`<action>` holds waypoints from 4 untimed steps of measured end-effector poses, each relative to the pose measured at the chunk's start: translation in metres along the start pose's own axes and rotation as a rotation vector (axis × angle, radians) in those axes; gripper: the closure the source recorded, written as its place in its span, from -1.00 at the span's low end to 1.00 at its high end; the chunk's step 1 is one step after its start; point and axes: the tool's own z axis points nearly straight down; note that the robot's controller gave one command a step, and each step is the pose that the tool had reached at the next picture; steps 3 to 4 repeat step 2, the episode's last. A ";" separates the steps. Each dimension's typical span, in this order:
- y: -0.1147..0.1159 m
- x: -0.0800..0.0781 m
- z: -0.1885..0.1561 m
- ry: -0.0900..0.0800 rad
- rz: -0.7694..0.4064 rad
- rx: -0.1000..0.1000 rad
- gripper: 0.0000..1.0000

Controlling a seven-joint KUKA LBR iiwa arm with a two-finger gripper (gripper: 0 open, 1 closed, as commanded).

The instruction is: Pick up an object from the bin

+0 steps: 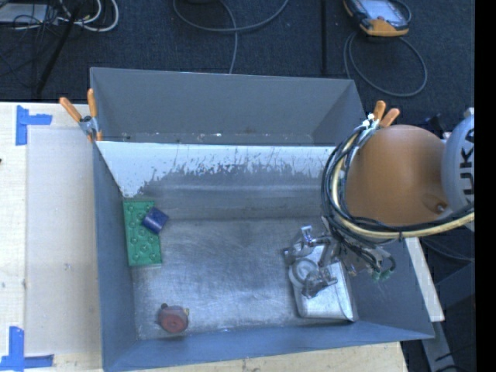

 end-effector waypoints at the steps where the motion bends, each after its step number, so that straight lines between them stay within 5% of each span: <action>1: -0.002 -0.002 -0.005 0.007 -0.264 -0.003 1.00; 2: 0.022 -0.009 0.056 0.012 -0.632 -0.008 1.00; 4: 0.022 -0.009 0.056 0.012 -0.632 -0.008 1.00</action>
Offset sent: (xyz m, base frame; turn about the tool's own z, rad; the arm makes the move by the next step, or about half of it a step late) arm 0.0019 -0.0024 0.0057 -0.2654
